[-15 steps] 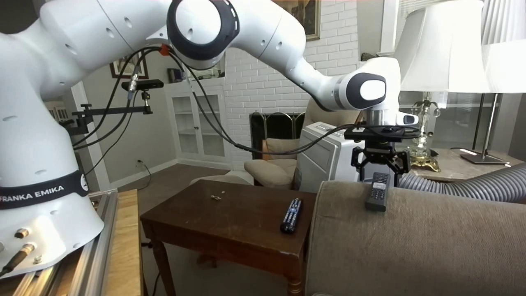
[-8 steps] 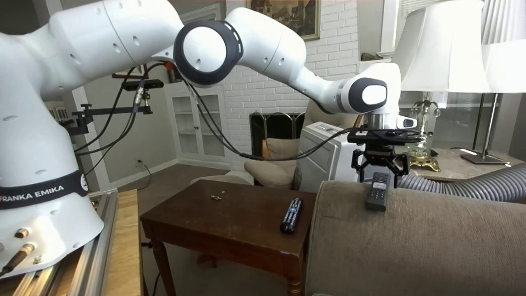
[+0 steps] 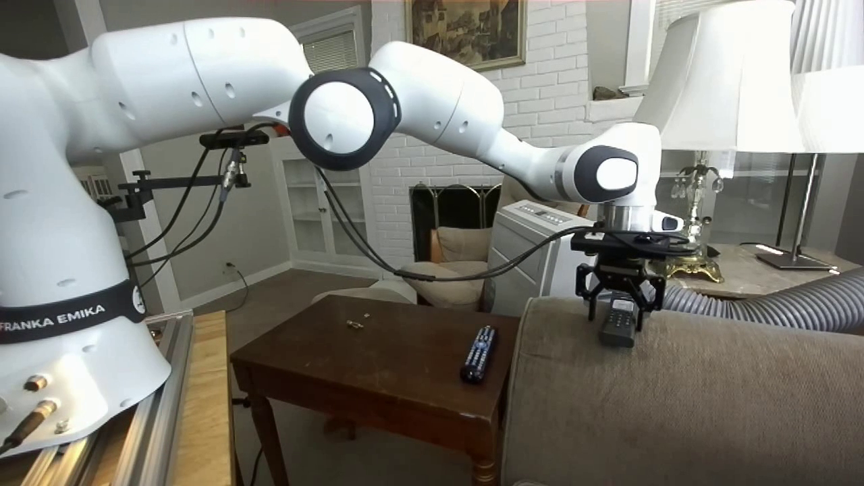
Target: Move the remote on the sofa to the table
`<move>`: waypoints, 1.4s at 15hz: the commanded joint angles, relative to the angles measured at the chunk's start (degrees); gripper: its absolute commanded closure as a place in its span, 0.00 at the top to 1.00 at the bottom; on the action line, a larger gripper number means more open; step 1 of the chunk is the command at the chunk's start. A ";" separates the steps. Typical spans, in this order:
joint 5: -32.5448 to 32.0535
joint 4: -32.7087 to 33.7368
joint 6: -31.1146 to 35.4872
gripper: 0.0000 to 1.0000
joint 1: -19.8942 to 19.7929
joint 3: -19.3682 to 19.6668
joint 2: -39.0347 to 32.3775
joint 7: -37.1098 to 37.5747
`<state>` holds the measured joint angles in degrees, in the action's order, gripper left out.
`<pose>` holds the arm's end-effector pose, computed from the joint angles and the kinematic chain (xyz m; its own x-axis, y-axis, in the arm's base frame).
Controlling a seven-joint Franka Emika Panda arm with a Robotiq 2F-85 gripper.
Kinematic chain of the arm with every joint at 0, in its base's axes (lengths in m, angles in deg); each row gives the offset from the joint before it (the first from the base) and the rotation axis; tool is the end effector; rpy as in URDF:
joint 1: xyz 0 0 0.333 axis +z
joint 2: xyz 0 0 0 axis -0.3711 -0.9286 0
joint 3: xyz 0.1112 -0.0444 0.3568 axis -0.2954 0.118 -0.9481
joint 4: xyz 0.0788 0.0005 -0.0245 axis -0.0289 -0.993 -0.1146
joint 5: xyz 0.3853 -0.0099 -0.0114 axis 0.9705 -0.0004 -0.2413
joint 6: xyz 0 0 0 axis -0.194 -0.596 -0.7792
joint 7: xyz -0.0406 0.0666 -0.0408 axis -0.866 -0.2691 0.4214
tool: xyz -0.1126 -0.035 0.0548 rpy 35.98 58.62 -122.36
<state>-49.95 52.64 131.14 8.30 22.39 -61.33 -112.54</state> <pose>0.8189 -0.2101 0.1073 0.9304 0.3583 -0.0768 0.3619 -0.9314 0.0387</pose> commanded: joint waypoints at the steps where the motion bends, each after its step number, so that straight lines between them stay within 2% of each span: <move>1: 0.53 6.84 -3.19 0.51 -0.72 -0.92 -3.56 -0.28; 4: 0.64 9.69 -4.56 0.31 -0.61 -1.02 -4.47 -0.26; 5: 0.69 10.49 -4.73 0.28 -0.51 -1.04 -4.76 -0.08; 9: 1.06 13.40 -5.14 0.28 -0.22 -1.75 -5.64 -0.41; 10: 1.06 8.41 -2.63 0.28 -0.19 -1.79 -2.68 -0.30; 14: 1.53 7.88 -3.94 0.28 -1.40 -2.32 -0.38 -1.08; 17: 1.46 8.11 -5.51 0.28 -1.53 -1.55 2.59 3.21; 21: 1.03 8.08 -8.54 0.28 -0.88 0.02 6.26 14.17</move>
<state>-49.63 61.46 125.53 6.99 21.36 -58.10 -105.37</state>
